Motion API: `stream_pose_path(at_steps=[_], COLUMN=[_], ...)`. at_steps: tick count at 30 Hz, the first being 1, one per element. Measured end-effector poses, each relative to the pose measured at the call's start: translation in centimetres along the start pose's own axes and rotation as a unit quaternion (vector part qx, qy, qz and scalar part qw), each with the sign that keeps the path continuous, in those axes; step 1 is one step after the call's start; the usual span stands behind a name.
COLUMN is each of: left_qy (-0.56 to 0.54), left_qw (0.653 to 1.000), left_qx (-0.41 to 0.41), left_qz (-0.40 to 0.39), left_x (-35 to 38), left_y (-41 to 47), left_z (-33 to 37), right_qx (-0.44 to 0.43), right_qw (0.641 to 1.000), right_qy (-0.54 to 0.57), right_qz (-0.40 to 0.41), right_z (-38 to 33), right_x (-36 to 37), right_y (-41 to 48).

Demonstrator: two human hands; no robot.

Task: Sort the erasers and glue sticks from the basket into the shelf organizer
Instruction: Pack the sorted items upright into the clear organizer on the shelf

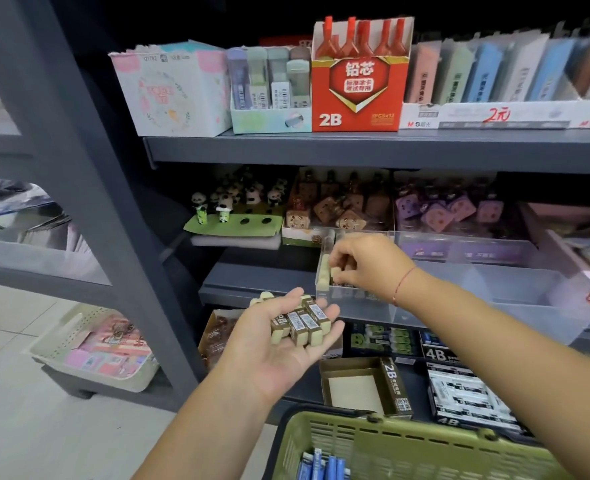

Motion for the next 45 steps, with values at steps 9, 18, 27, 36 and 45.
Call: stream_pose_path(at_steps=[9,18,27,36,45], left_qy=[0.001,0.032,0.180,0.203,0.169], left_qw=[1.000,0.998,0.976,0.972,0.985], left_qx=[-0.023,0.006,0.114,0.113,0.044], left_qz=[-0.021,-0.044,-0.042,-0.036,0.006], left_x=[-0.1,0.0,0.2,0.6,-0.5], left_y=[-0.2,0.4,0.9,0.9,1.4], left_z=[-0.5,-0.6,-0.5,-1.2,-1.6], right_qx=[0.016,0.054,0.172,0.245,0.191], right_qw=[0.999,0.976,0.919,0.870,0.919], right_qy=[0.015,0.209,0.331,0.371,0.342], right_qz=[-0.027,0.001,-0.129,-0.214,0.045], right_z=[1.0,-0.8,-1.8,-1.3,2.8], right_x=[0.4,-2.0,0.5,-0.1,-6.0], right_y=[0.2,-1.8,-4.3,-5.5,-2.3])
Point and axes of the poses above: each hand's wrist, its own y-axis towards the middle knuckle, its own x-axis out of the palm, z = x × y, the point moved 8 cm from there along y, towards the middle knuckle, and after that the axes turned 7 degrees about z, right-handed, at the moved point
